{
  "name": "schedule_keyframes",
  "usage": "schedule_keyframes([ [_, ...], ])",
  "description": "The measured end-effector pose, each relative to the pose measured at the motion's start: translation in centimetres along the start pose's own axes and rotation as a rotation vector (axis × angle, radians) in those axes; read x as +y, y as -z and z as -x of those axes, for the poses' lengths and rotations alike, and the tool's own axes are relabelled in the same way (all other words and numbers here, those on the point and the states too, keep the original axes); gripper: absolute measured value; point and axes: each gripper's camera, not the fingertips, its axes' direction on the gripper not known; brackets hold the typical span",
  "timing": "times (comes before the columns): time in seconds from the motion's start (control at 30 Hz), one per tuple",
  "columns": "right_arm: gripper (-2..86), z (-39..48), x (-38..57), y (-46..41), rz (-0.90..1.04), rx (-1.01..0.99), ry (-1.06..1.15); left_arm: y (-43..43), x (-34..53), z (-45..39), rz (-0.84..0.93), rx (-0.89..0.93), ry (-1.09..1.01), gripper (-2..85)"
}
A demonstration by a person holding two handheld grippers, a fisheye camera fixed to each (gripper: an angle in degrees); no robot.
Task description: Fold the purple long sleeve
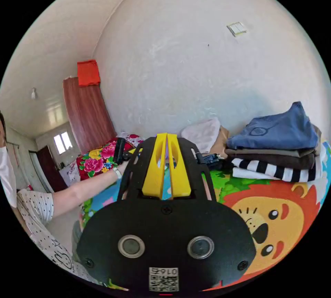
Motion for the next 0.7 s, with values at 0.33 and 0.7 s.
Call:
schedule_keyframes([
  [0.33,0.0,-7.2,4.0,2.3,-0.017,-0.064,-0.114,-7.8,-2.9,0.9,0.209,-0.010,0.014,13.3],
  [0.7,0.0,-9.2,6.1,6.3,0.001,-0.045,-0.147,-1.5,-0.4,15.0,0.075,0.319,0.140,-0.2],
])
